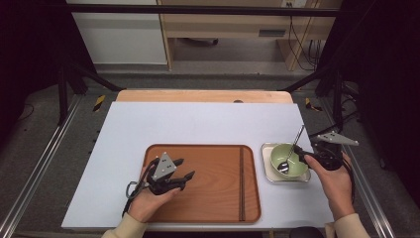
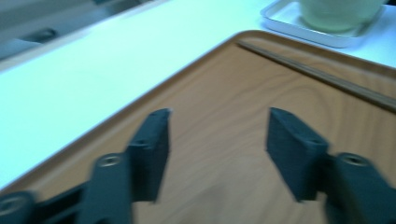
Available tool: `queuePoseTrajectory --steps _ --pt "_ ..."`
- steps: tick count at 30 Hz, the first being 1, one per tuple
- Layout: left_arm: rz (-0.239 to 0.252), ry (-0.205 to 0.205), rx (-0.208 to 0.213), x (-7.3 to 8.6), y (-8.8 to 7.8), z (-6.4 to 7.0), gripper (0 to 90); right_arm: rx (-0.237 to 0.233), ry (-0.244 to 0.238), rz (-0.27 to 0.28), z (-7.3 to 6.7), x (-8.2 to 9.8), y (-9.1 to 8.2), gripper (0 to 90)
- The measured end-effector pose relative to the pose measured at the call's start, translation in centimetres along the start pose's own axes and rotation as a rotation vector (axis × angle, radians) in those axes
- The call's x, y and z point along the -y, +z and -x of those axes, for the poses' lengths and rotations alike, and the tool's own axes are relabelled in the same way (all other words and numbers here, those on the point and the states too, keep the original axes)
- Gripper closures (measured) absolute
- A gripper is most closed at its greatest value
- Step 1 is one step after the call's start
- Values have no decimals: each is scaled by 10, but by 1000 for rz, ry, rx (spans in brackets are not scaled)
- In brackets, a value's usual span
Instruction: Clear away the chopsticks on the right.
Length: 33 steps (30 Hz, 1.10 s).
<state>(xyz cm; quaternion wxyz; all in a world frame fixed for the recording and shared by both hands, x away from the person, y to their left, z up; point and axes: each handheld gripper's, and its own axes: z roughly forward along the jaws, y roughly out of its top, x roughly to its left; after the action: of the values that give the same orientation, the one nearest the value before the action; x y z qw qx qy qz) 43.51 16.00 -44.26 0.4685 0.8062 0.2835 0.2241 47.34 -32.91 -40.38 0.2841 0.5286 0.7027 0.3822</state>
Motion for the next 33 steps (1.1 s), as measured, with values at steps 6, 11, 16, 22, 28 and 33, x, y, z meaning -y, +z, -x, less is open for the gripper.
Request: queuePoseTrajectory --steps 6,11,16,22,28,33 --pt "37 -27 -54 13 -22 -15 153 -21 31 -26 16 -2 12 360" --pt "62 -68 -101 24 -36 -31 108 -71 110 10 26 -3 13 366" --pt "82 -86 -157 33 -53 -43 98 -89 136 26 29 -1 19 381" --pt "114 -95 -228 49 -71 -50 93 -90 121 25 31 -3 25 406" --pt "170 -114 -276 57 -83 -54 89 -84 117 25 34 1 29 435" --pt "214 -123 -285 60 -86 -57 82 -118 131 34 36 4 33 457"
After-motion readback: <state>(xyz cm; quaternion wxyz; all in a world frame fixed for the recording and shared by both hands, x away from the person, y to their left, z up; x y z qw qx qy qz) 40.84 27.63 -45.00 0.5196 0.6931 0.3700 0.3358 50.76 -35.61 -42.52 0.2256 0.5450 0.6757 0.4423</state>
